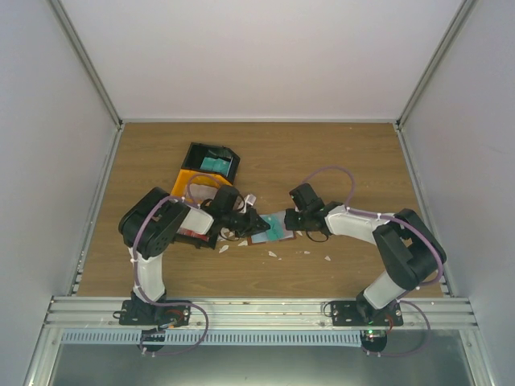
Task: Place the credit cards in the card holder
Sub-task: Insert the credit card into the card holder.
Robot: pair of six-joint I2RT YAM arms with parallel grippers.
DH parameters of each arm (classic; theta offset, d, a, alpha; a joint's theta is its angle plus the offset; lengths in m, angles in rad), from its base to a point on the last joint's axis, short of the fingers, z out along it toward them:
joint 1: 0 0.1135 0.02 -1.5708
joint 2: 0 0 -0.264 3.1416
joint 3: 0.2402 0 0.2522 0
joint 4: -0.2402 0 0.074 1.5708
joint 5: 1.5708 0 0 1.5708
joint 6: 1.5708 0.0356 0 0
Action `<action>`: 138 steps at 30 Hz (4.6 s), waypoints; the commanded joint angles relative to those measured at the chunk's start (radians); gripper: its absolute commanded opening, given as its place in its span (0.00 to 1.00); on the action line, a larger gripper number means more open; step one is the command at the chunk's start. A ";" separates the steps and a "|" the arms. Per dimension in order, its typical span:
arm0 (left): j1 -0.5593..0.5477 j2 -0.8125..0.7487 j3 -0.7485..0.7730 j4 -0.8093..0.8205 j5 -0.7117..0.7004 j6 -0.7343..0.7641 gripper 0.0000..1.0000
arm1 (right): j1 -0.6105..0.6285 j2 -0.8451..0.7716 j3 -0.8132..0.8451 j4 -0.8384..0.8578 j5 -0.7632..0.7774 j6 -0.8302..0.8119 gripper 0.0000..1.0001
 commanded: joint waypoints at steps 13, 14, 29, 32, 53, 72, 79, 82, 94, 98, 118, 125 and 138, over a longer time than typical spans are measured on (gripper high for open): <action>-0.032 0.039 0.060 -0.055 -0.031 0.074 0.18 | 0.010 -0.023 -0.042 -0.066 -0.045 0.034 0.42; -0.032 0.041 0.068 -0.062 -0.034 0.081 0.17 | 0.010 -0.027 -0.043 -0.066 -0.043 0.036 0.43; -0.057 0.089 0.170 -0.137 -0.022 0.154 0.19 | 0.010 -0.131 -0.090 -0.036 -0.046 0.074 0.55; -0.069 0.089 0.210 -0.192 -0.035 0.203 0.22 | 0.010 -0.118 -0.096 -0.017 -0.082 0.060 0.54; -0.132 0.038 0.382 -0.606 -0.248 0.448 0.50 | 0.009 -0.124 -0.102 -0.042 -0.026 0.081 0.53; -0.127 -0.018 0.494 -0.914 -0.358 0.488 0.69 | 0.009 -0.060 -0.094 -0.030 -0.050 0.071 0.45; -0.127 -0.050 0.499 -0.954 -0.377 0.476 0.74 | 0.009 -0.063 -0.092 -0.018 -0.066 0.067 0.45; -0.126 -0.037 0.505 -0.968 -0.397 0.474 0.72 | 0.009 -0.062 -0.089 -0.014 -0.069 0.064 0.45; -0.133 0.003 0.490 -0.919 -0.303 0.486 0.49 | 0.009 -0.044 -0.082 -0.004 -0.089 0.049 0.45; -0.137 0.016 0.495 -0.907 -0.272 0.503 0.49 | 0.009 -0.034 -0.077 -0.006 -0.093 0.050 0.45; -0.171 -0.034 0.449 -0.919 -0.421 0.429 0.61 | 0.009 -0.026 -0.077 -0.009 -0.084 0.049 0.44; -0.182 0.011 0.483 -0.941 -0.433 0.426 0.62 | 0.009 -0.018 -0.083 0.000 -0.092 0.048 0.44; -0.202 -0.037 0.484 -0.964 -0.533 0.399 0.65 | 0.008 -0.023 -0.082 -0.002 -0.085 0.049 0.44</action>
